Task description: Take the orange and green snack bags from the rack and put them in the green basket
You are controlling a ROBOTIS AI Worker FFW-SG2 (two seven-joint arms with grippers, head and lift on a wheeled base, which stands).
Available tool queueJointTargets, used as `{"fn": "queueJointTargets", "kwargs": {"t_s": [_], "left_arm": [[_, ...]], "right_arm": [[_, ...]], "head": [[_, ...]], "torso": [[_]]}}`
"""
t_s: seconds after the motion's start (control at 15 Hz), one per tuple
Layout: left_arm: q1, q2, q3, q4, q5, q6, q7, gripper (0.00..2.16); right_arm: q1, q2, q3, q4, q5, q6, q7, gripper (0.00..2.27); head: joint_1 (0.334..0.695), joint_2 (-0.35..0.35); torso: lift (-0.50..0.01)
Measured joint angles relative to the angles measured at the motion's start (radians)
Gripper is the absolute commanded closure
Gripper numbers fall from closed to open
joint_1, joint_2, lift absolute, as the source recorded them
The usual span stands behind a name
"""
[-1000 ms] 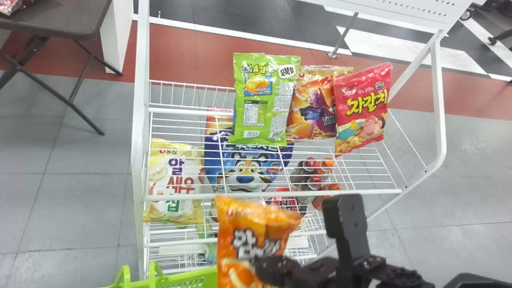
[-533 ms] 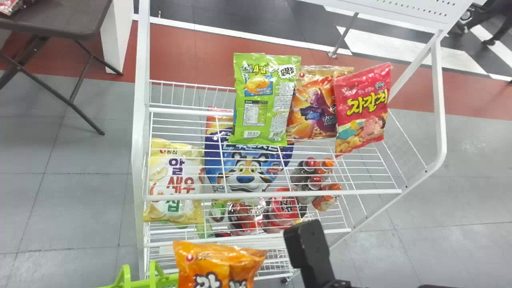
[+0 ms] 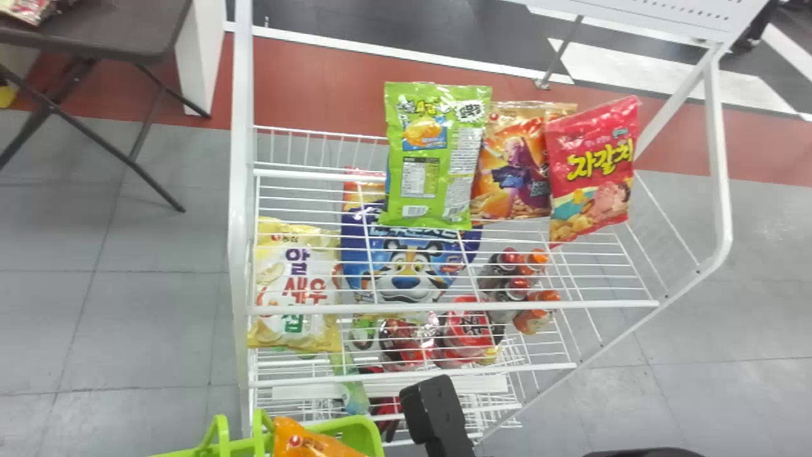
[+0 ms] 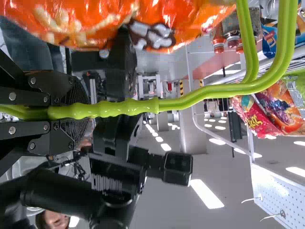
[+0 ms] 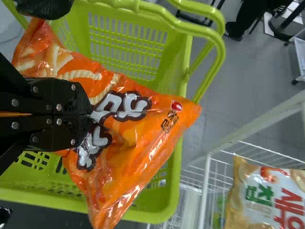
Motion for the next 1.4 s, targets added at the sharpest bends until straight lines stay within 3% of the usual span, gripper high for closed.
{"fn": "queueJointTargets", "kwargs": {"t_s": [0.2, 0.27, 0.33, 0.53, 0.6, 0.67, 0.73, 0.8, 1.0, 1.4], "left_arm": [[0.001, 0.0, -0.001, -0.001, 0.0, 0.0, -0.004, 2.02], [0.001, 0.001, -0.001, -0.002, 0.0, 0.0, -0.005, 2.02], [0.001, 0.001, -0.001, -0.002, 0.0, 0.0, -0.006, 2.02], [0.001, 0.003, -0.001, -0.002, 0.0, 0.0, -0.008, 2.02], [0.001, 0.003, -0.001, -0.002, 0.0, 0.0, -0.009, 2.02], [0.0, 0.003, -0.001, -0.002, 0.0, 0.0, -0.009, 2.02], [0.0, 0.003, -0.001, -0.001, 0.0, 0.0, -0.008, 2.02], [-0.001, 0.003, -0.001, -0.001, 0.0, 0.0, -0.008, 2.02], [-0.002, 0.004, 0.0, 0.001, 0.0, 0.0, -0.008, 2.02], [-0.004, 0.003, -0.001, 0.001, 0.0, 0.0, -0.008, 2.02]], "right_arm": [[-0.033, 0.011, 0.027, 0.083, 0.007, -0.042, 0.002, 2.25], [-0.045, 0.013, 0.035, 0.112, 0.012, -0.053, 0.002, 2.1], [-0.058, 0.014, 0.041, 0.138, 0.014, -0.056, 0.008, 1.72], [-0.118, 0.022, 0.053, 0.238, 0.013, 0.004, 0.031, 1.61], [-0.135, 0.024, 0.06, 0.264, 0.016, 0.021, 0.03, 1.42], [-0.154, 0.027, 0.068, 0.288, 0.021, 0.03, 0.029, 0.93], [-0.166, 0.028, 0.073, 0.298, 0.024, 0.033, 0.029, 0.12], [-0.163, 0.029, 0.074, 0.288, 0.031, 0.034, 0.025, 0.0], [-0.102, 0.028, 0.078, 0.141, 0.101, 0.035, 0.0, 0.05], [-0.009, 0.021, 0.007, -0.12, 0.096, 0.035, 0.004, 0.07]], "head": [[0.695, -0.185], [0.695, -0.176], [0.695, -0.17], [0.695, -0.161], [0.695, -0.163], [0.695, -0.163], [0.695, -0.158], [0.695, -0.158], [0.695, -0.195], [0.695, -0.238]], "torso": [[0.0], [0.0], [0.0], [0.0], [0.0], [0.0], [0.0], [0.0], [0.0], [0.0]]}}
